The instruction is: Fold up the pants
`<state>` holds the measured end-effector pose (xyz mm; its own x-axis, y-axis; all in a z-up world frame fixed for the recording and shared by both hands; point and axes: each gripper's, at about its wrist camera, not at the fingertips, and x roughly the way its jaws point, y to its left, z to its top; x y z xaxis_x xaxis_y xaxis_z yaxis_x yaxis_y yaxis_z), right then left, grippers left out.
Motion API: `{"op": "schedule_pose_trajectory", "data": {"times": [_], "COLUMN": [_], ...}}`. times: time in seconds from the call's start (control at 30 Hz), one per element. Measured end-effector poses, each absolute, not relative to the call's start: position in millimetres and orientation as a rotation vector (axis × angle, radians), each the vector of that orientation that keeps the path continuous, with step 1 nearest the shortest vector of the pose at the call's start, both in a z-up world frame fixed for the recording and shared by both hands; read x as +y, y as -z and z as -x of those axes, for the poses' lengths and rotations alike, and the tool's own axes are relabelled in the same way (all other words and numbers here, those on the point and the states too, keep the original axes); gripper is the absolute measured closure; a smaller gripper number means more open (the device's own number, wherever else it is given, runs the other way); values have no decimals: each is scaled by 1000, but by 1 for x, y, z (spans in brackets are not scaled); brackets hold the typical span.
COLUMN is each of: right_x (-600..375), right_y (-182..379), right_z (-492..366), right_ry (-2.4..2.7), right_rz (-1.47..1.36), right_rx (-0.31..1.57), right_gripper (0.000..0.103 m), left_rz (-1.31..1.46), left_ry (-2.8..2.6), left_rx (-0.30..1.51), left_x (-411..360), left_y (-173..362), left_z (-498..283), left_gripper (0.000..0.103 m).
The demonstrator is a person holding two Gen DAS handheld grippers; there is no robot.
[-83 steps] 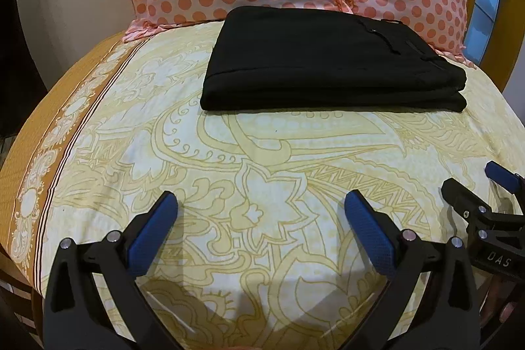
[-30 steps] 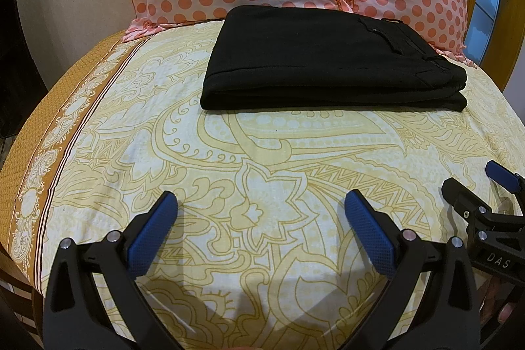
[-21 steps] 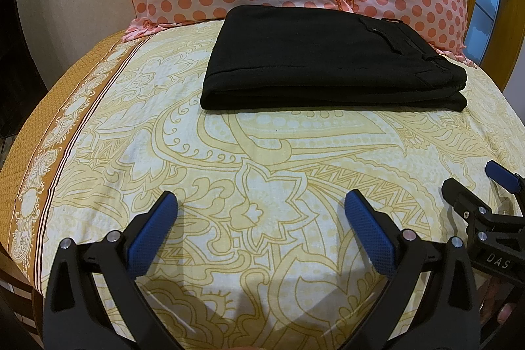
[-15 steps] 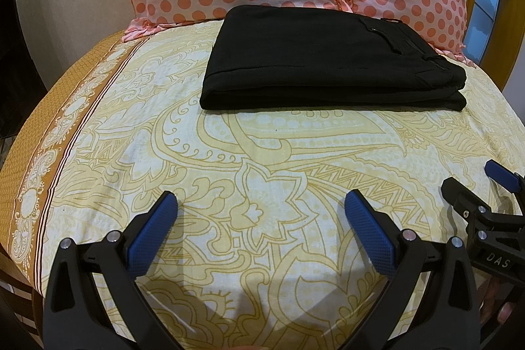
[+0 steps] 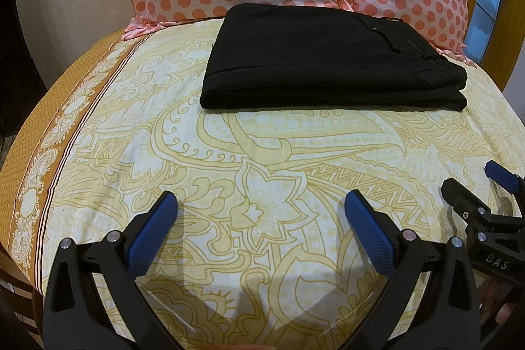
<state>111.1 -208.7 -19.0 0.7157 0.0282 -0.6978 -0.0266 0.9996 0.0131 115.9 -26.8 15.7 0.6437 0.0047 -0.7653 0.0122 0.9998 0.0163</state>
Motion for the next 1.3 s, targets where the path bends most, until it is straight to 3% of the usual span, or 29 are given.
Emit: {"op": "schedule_pose_trajectory", "data": {"times": [1.3], "right_x": [-208], "right_y": [19], "right_z": [-111], "right_ry": [-27], "right_rz": [-3], "right_rx": [771], "right_gripper": [1], "left_rz": [-20], "left_ry": [-1], "left_rx": [882], "left_x": [-25], "left_y": [-16], "left_z": [-116], "left_gripper": [2]}}
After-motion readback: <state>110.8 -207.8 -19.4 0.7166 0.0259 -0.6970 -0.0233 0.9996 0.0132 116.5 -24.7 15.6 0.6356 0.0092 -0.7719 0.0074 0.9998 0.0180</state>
